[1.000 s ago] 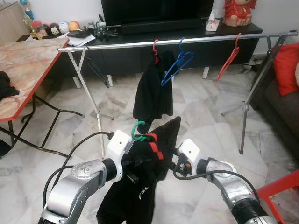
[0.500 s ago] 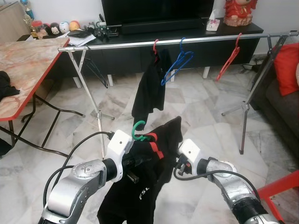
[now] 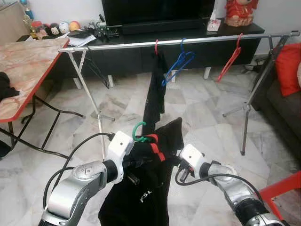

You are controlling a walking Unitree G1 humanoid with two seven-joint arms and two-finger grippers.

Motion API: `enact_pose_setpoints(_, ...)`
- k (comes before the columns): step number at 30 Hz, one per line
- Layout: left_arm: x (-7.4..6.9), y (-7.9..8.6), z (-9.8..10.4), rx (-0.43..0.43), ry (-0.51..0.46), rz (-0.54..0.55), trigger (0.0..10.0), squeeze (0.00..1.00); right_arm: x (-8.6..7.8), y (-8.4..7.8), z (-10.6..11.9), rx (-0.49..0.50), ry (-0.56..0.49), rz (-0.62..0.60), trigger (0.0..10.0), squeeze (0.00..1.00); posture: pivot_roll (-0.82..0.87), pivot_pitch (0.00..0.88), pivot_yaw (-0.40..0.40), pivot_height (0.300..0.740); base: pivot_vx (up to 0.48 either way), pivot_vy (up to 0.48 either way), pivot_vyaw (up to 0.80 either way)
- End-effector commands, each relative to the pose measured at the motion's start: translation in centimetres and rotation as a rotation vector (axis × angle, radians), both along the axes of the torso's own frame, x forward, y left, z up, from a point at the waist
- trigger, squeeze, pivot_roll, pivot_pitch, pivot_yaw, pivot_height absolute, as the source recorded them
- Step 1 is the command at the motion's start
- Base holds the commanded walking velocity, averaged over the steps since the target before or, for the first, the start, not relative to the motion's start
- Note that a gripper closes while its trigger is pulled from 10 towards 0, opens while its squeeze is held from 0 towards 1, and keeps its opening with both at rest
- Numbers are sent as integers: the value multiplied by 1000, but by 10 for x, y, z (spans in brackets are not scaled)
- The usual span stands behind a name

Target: Hang hanger

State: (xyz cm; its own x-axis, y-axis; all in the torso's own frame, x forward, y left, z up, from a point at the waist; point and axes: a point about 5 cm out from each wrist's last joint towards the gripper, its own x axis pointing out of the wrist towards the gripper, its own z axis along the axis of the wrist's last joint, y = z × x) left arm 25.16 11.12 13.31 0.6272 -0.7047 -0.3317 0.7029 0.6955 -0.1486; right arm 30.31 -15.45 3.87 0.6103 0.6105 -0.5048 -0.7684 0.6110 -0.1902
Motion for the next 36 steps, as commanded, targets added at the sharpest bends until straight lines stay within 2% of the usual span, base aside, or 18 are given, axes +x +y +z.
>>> enact_pose_setpoints(1,1,-1,13,-12,-60,-13,10000,0,3,1,2,-11,-19,1,0,0,-54,36,50,740,0,0,0)
enact_pose_setpoints(10,2,-1,12,-11,-58,-9,10000,0,7,-2,3,-23,-41,-33,0,0,-53,36,48,740,0,0,0)
enact_pose_setpoints(13,1,1,9,5,-51,-11,10000,0,14,-6,10,-12,-73,-89,0,0,-53,37,48,740,0,0,0)
enact_pose_setpoints(15,-3,9,-3,126,-33,-34,10000,0,22,-11,20,4,-118,-146,0,0,-57,38,47,740,0,0,0)
enact_pose_setpoints(16,-3,9,-3,126,-33,-34,10000,0,22,-11,20,4,-118,-146,0,0,-57,38,47,740,0,0,0)
enact_pose_setpoints(17,-5,15,-11,219,-30,-55,10000,0,25,-14,23,3,-133,-155,0,0,-57,38,47,740,0,0,0)
enact_pose_setpoints(18,-8,18,-15,275,-28,-74,10000,0,27,-15,25,2,-139,-162,0,0,-54,37,47,740,0,0,0)
enact_pose_setpoints(20,-9,20,-17,295,-29,-84,10000,0,28,-16,26,-1,-142,-165,0,0,-54,37,47,740,0,0,0)
enact_pose_setpoints(26,-18,33,-19,313,-8,-125,10000,0,29,-16,27,-5,-147,-165,0,0,-52,40,45,740,0,0,0)
enact_pose_setpoints(28,-20,35,-17,303,-14,-144,10000,0,29,-17,27,-7,-146,-168,0,0,-52,40,45,740,0,0,0)
enact_pose_setpoints(30,-22,38,-8,267,-59,-172,10000,0,29,-18,26,-16,-145,-167,0,0,-53,41,45,740,0,0,0)
enact_pose_setpoints(33,-22,38,-8,266,-61,-173,10000,0,29,-18,26,-16,-145,-167,0,0,-53,41,45,740,0,0,0)
enact_pose_setpoints(35,-31,42,2,205,-68,-253,10000,0,29,-19,26,-20,-143,-175,0,0,-50,41,44,740,0,0,0)
enact_pose_setpoints(36,-42,47,8,191,-66,-347,10000,0,29,-19,25,-26,-141,-171,0,0,-50,41,44,740,0,0,0)
